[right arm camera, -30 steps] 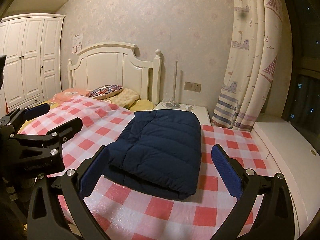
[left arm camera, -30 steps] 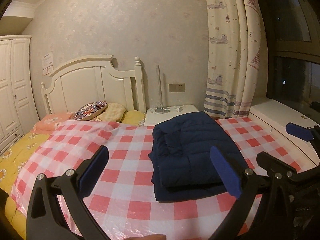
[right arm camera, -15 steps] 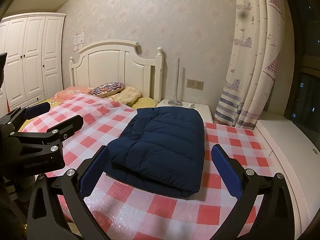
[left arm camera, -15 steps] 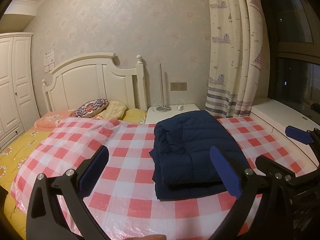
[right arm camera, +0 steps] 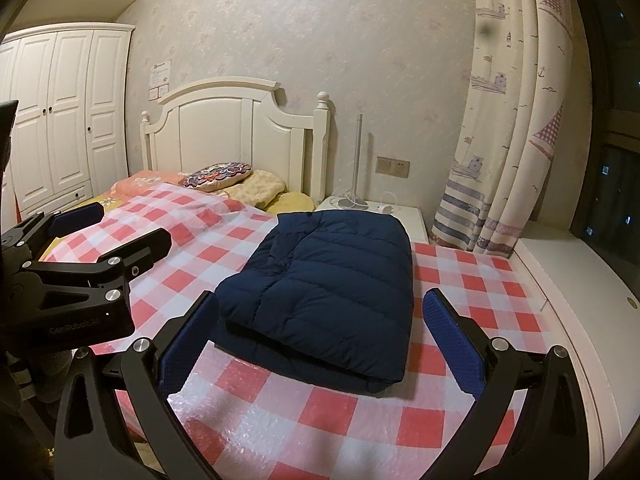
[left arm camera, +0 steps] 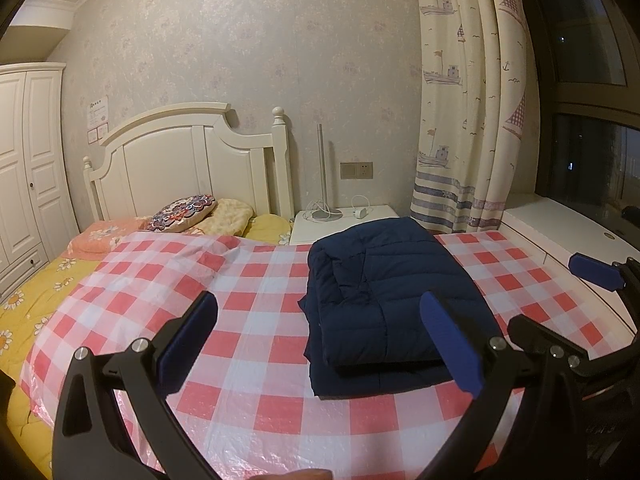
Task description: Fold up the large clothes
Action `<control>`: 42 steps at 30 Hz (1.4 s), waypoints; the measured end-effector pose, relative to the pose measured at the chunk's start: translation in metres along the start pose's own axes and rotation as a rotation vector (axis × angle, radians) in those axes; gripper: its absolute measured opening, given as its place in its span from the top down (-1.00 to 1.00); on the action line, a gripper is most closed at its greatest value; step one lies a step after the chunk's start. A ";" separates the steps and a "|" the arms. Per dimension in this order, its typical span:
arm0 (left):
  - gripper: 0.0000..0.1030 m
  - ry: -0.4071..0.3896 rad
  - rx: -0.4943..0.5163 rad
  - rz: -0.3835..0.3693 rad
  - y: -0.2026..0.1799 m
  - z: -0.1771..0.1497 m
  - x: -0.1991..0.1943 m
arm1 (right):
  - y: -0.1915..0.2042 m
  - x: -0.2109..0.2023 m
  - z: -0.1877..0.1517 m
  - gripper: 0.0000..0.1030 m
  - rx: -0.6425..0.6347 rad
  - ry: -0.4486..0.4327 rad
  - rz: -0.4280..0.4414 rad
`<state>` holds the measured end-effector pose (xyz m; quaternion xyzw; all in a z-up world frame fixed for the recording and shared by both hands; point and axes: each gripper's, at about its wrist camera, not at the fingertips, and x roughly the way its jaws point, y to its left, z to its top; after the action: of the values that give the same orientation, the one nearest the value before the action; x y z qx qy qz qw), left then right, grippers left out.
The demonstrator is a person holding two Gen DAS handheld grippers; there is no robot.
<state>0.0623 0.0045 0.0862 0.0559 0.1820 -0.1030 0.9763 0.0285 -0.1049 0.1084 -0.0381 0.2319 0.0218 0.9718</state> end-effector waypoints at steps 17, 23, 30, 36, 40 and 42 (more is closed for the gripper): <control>-0.96 0.001 0.008 -0.021 0.001 -0.006 0.000 | -0.001 0.000 0.000 -0.89 0.001 0.001 0.002; -0.96 -0.006 0.007 -0.021 0.002 -0.005 -0.001 | 0.000 0.001 0.000 -0.90 0.001 0.001 0.001; -0.96 -0.016 0.010 -0.024 0.003 -0.004 -0.003 | 0.000 0.000 -0.002 -0.89 -0.002 -0.006 0.007; -0.96 -0.020 0.012 -0.023 0.002 -0.002 -0.005 | 0.001 -0.001 -0.003 -0.89 -0.003 -0.010 0.002; -0.96 -0.018 0.011 -0.023 0.003 -0.003 -0.004 | 0.000 -0.001 -0.003 -0.89 -0.004 -0.009 -0.001; -0.96 -0.014 0.011 -0.020 0.003 -0.002 -0.003 | -0.001 0.001 -0.004 -0.89 -0.003 -0.002 -0.004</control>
<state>0.0593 0.0085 0.0855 0.0586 0.1753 -0.1140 0.9761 0.0276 -0.1060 0.1044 -0.0399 0.2308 0.0203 0.9720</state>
